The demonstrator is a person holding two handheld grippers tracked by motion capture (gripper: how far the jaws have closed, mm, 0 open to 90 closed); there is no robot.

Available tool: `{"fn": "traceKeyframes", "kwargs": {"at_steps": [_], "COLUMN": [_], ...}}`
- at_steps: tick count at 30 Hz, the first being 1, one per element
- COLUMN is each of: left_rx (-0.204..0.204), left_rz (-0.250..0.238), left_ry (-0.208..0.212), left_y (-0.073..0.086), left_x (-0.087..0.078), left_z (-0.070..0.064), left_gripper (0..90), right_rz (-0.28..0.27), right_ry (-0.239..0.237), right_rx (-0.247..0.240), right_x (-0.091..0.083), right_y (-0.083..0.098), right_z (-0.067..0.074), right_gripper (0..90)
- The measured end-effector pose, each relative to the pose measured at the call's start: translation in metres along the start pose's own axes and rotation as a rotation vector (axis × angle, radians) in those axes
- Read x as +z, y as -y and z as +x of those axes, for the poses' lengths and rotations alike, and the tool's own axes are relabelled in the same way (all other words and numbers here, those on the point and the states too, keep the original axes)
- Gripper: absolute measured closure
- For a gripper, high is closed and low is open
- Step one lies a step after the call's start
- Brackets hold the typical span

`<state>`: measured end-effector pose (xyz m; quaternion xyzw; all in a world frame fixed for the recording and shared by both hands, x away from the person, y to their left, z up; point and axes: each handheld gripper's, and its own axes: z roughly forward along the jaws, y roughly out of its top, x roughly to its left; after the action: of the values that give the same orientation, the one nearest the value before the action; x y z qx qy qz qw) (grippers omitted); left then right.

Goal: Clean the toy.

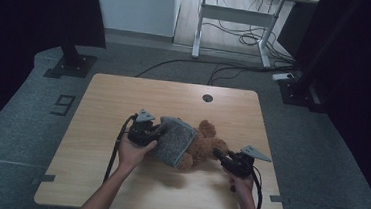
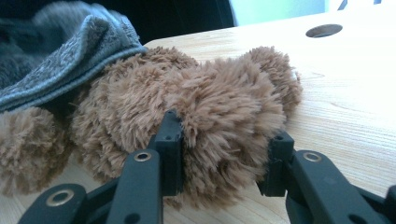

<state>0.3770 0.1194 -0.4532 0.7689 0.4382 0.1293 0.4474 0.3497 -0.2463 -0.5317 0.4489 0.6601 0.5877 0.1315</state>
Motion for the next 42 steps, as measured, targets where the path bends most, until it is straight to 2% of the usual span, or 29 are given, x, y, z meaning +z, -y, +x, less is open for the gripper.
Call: {"fn": "traceKeyframes", "kwargs": {"at_steps": [2,3,8,14,18,22,25,29,30,32,34,37,39,42], "left_rx": [-0.031,-0.031,-0.016,-0.052,-0.064,-0.049,-0.053,-0.047,-0.042,-0.041,-0.046,-0.053,-0.052,-0.054], "left_rz": [-0.025,-0.028,-0.027,-0.038,-0.043,-0.041,-0.057,-0.072,-0.072,-0.076,-0.083,-0.094,-0.097,-0.102], "left_ry": [0.031,0.035,0.01,-0.012,0.015,0.023,0.03,0.047,0.05,0.055,0.062,0.071,0.074,0.079], "left_y": [0.008,0.009,0.009,0.018,0.029,0.037,0.044,0.054,0.055,0.057,0.061,0.067,0.07,0.074], "left_x": [-0.002,-0.003,-0.014,-0.025,-0.028,-0.027,-0.028,-0.029,-0.03,-0.032,-0.033,-0.036,-0.037,-0.039], "left_z": [0.006,0.007,0.011,0.027,0.034,0.031,0.03,0.025,0.024,0.023,0.022,0.02,0.018,0.018], "left_gripper": [78.5,78.5,78.1,77.9,78.3,79.0,79.3,79.5,79.5,79.5,79.5,79.5,79.5,79.4], "right_rz": [0.005,0.008,0.017,0.026,0.04,0.055,0.022,-0.033,-0.051,-0.053,-0.028,0.08,0.139,0.236], "right_ry": [-0.007,-0.007,-0.006,-0.011,-0.031,-0.051,-0.048,-0.021,-0.02,-0.017,-0.025,-0.043,-0.05,-0.06], "right_rx": [-0.003,-0.005,-0.013,-0.01,-0.003,-0.019,-0.033,-0.027,-0.026,-0.038,-0.052,-0.076,-0.097,-0.129], "right_x": [0.0,0.0,-0.001,-0.001,-0.002,-0.006,-0.013,-0.023,-0.025,-0.023,-0.016,0.008,0.022,0.041], "right_y": [0.0,0.0,0.001,0.003,0.003,0.0,-0.009,-0.031,-0.039,-0.052,-0.061,-0.069,-0.068,-0.056], "right_z": [0.0,0.001,0.002,0.001,-0.001,0.0,0.004,0.007,0.009,0.013,0.018,0.03,0.036,0.045], "right_gripper": [60.1,60.2,60.2,60.2,59.6,50.4,39.5,28.2,27.3,26.7,24.9,20.5,19.7,17.6]}}
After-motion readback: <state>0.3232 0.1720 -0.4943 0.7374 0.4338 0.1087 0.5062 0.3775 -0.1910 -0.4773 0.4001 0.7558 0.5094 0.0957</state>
